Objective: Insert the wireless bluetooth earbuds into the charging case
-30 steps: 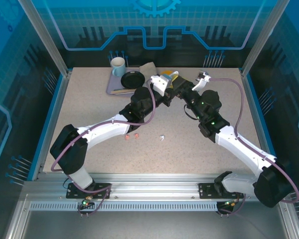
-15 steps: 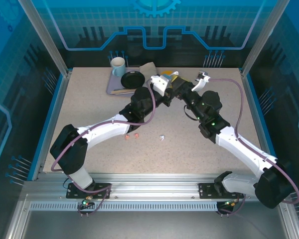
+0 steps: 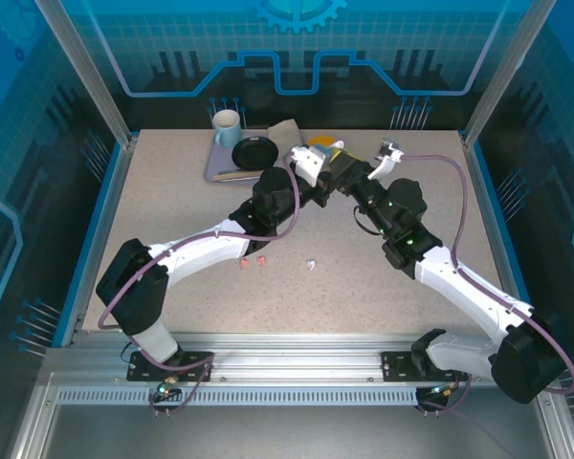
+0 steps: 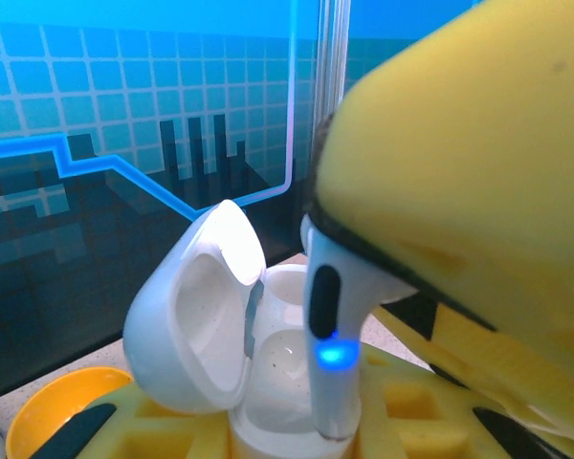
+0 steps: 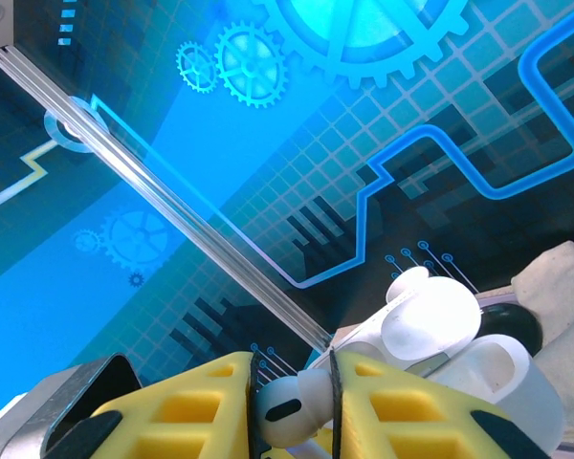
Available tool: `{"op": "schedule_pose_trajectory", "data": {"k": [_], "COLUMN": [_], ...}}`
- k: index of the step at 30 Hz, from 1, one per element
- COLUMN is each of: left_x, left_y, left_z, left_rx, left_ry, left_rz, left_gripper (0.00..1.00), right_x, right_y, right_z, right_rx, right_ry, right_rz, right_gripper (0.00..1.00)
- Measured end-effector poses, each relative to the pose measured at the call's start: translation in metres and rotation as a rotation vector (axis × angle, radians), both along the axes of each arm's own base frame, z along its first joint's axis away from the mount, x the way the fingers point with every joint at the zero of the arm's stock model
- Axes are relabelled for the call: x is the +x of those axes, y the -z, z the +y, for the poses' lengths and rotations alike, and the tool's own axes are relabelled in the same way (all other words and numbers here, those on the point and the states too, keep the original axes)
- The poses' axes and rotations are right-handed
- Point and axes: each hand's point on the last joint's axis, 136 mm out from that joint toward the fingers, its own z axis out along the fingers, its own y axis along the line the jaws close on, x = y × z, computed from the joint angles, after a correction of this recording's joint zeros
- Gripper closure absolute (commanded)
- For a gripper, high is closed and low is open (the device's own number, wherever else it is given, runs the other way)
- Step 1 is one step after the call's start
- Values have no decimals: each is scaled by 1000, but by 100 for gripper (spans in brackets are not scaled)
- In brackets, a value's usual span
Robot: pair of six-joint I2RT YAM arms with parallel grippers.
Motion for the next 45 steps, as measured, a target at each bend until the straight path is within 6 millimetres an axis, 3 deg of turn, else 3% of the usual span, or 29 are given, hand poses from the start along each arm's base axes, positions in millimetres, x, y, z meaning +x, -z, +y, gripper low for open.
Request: {"op": "schedule_pose_trajectory", "data": {"k": [27,45], "left_x": [-3,-3], "left_y": [1,10], "left_z": [-3,-3], "left_rx": [26,50], "left_ry": [26,57], "left_rz": [-17,8], "left_gripper": [100,100], "right_x": [-7,7], "right_y": [7,18], "right_z": [-5,-3], "right_rx": [3,-10], "right_ry": [-4,-8], "right_rz": [39,85], "right_gripper": [76,77]}}
